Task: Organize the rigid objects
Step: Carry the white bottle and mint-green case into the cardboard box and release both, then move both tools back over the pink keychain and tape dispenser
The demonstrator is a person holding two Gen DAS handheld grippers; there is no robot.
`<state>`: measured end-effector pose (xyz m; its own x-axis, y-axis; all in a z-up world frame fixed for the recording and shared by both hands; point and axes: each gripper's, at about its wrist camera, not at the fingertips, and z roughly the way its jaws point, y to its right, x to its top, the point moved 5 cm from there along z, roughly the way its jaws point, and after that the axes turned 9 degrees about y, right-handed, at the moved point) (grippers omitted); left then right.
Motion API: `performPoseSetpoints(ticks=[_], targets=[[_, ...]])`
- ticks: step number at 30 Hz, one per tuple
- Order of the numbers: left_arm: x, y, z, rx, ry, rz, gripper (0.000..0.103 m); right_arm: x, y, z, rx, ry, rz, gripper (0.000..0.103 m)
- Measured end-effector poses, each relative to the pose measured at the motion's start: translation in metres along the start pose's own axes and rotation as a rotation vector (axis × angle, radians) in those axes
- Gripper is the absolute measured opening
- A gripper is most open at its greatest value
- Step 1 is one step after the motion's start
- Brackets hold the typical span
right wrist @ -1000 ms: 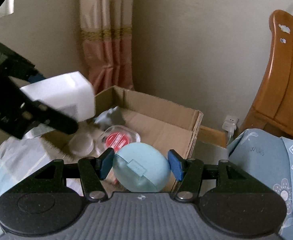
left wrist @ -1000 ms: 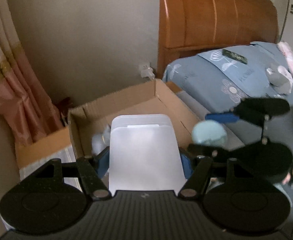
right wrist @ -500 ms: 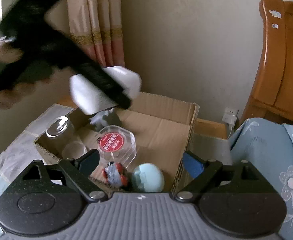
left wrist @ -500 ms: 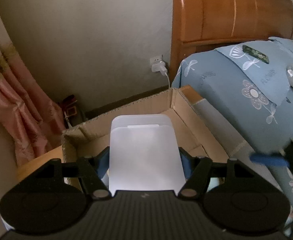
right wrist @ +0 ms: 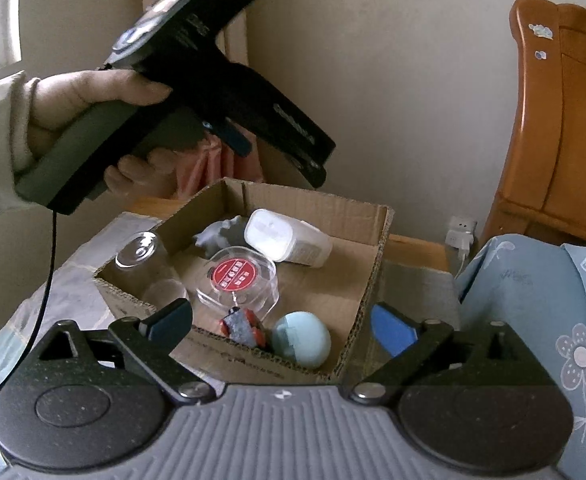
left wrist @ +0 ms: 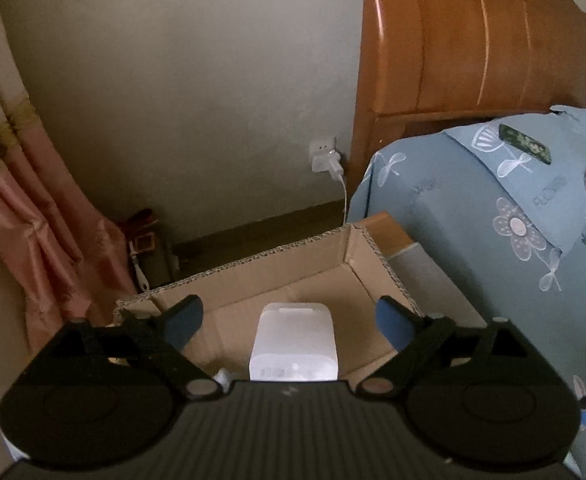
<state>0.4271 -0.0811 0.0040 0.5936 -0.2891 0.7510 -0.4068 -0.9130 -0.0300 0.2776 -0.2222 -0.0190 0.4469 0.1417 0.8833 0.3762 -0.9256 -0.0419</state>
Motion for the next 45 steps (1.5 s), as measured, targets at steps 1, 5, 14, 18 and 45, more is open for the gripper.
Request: performPoseSetpoints(ticks=[1,5,14,18,45], targets=[[-0.001,0.0,-0.004,0.002,0.004,0.005,0.093,-0.001,-0.001,-0.002,0.003,0.0,0.0,0.1],[-0.006,0.001,-0.025,0.001,0.012,0.03,0.093,-0.008,-0.004,-0.006,0.001,-0.009,0.005,0.101],[-0.038,0.009,-0.085,0.018,0.091,0.072,0.097,-0.031,-0.008,-0.015,-0.061,-0.049,0.018,0.103],[-0.063,0.012,-0.104,0.03,0.118,0.076,0.097,-0.044,-0.002,-0.016,-0.104,-0.076,0.068,0.103],[-0.247,0.028,-0.121,0.03,0.043,-0.133,0.097,-0.135,-0.005,0.008,-0.205,-0.155,0.065,0.103]])
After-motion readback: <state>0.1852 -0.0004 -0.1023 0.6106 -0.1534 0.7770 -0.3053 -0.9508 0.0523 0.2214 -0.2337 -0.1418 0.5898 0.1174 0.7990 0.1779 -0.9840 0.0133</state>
